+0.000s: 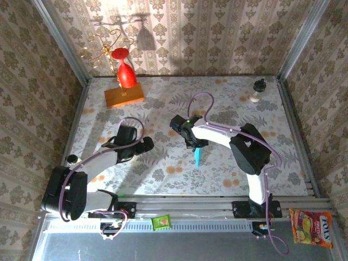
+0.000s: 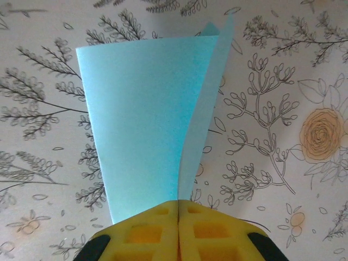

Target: Fold a paper plane with a square sheet of paper (pick it up from the middle)

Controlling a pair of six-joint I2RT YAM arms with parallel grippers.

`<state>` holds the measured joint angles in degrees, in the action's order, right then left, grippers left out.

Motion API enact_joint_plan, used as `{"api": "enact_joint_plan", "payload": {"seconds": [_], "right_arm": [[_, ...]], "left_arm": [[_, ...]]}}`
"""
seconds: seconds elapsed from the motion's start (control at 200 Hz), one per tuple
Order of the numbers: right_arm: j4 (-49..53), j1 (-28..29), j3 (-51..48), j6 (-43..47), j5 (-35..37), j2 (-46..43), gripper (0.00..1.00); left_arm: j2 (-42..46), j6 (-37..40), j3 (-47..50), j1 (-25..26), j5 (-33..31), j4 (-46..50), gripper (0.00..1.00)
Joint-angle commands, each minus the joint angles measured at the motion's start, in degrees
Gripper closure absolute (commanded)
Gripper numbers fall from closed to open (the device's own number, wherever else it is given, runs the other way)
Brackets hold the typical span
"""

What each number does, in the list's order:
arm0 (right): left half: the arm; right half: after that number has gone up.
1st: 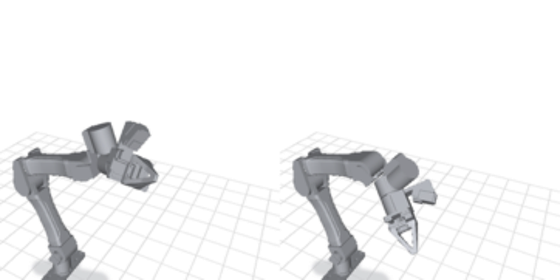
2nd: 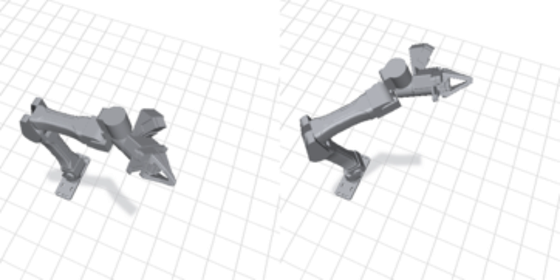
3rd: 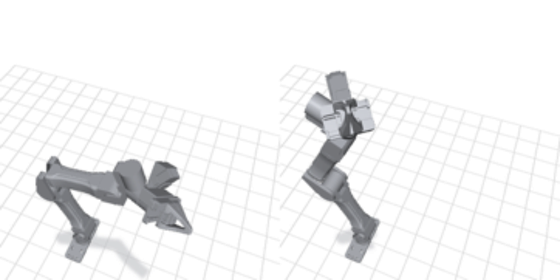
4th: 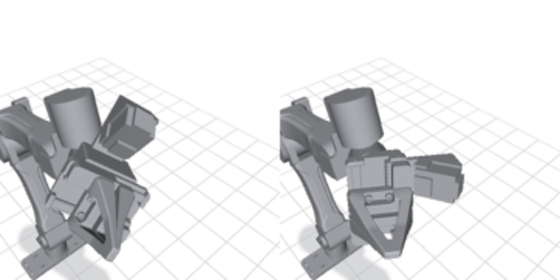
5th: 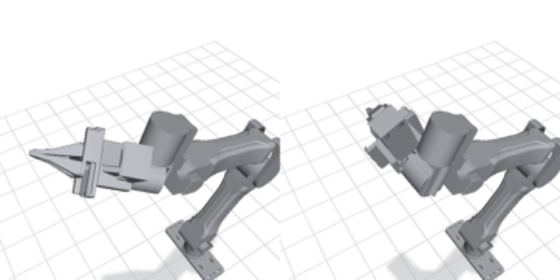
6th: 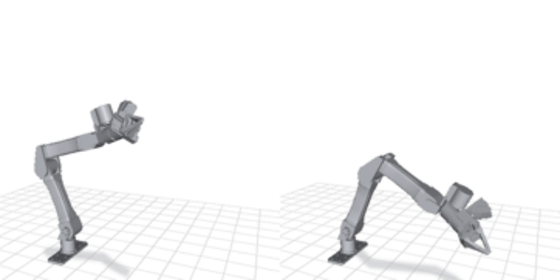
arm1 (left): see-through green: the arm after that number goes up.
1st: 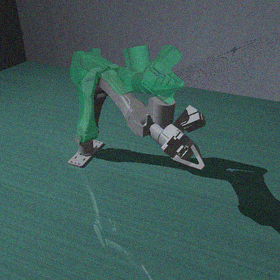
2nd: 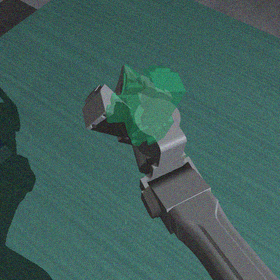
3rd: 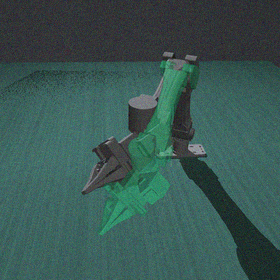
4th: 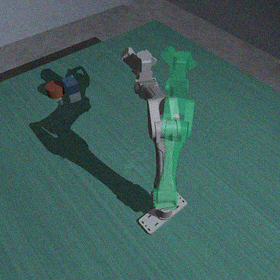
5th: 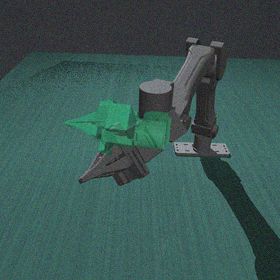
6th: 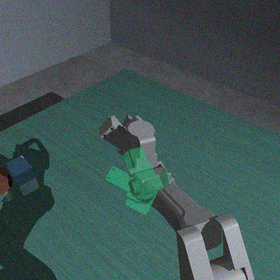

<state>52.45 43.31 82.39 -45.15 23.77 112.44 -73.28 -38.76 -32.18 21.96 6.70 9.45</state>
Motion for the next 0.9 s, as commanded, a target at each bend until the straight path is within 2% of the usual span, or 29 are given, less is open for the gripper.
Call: {"api": "enact_joint_plan", "payload": {"seconds": [0.0, 0.08, 0.235, 0.325, 0.41, 0.66, 0.83, 0.895], "right_arm": [[-1.82, -0.16, 0.76, 1.98, 0.66, -6.25, 0.91], [-5.78, -0.40, 0.50, 5.26, -2.97, -9.27, 0.91], [-16.00, -1.71, -1.39, 9.60, -16.89, -13.21, 0.91], [-22.84, -2.51, -3.51, 10.78, -25.04, -13.72, 0.91], [-26.80, -2.69, -5.18, 10.79, -29.49, -12.85, 0.91], [-39.16, -6.56, -14.20, 7.16, -40.43, -10.12, 0.90], [-42.36, -10.02, -19.36, 7.00, -41.48, -9.62, 0.90], [-42.99, -11.38, -20.94, 7.00, -41.68, -9.68, 0.90]], "left_arm": [[1.55, -0.52, -1.74, -1.10, 0.68, 0.13, 0.02], [3.21, -1.15, -1.74, -1.67, 0.64, -0.03, 0.02], [5.73, -1.66, -1.65, -2.37, 0.67, -0.82, 0.02], [6.47, -1.95, -1.65, -2.36, 0.90, -1.62, 0.02], [6.74, -2.74, -1.65, -2.27, 1.04, -2.40, 0.02], [4.59, -4.59, -2.77, 0.39, 2.30, -4.33, 0.02], [-0.30, -7.46, -4.74, 3.76, 2.78, -6.52, 0.04], [-2.56, -8.55, -5.78, 7.05, 3.17, -7.98, 0.05]]}}
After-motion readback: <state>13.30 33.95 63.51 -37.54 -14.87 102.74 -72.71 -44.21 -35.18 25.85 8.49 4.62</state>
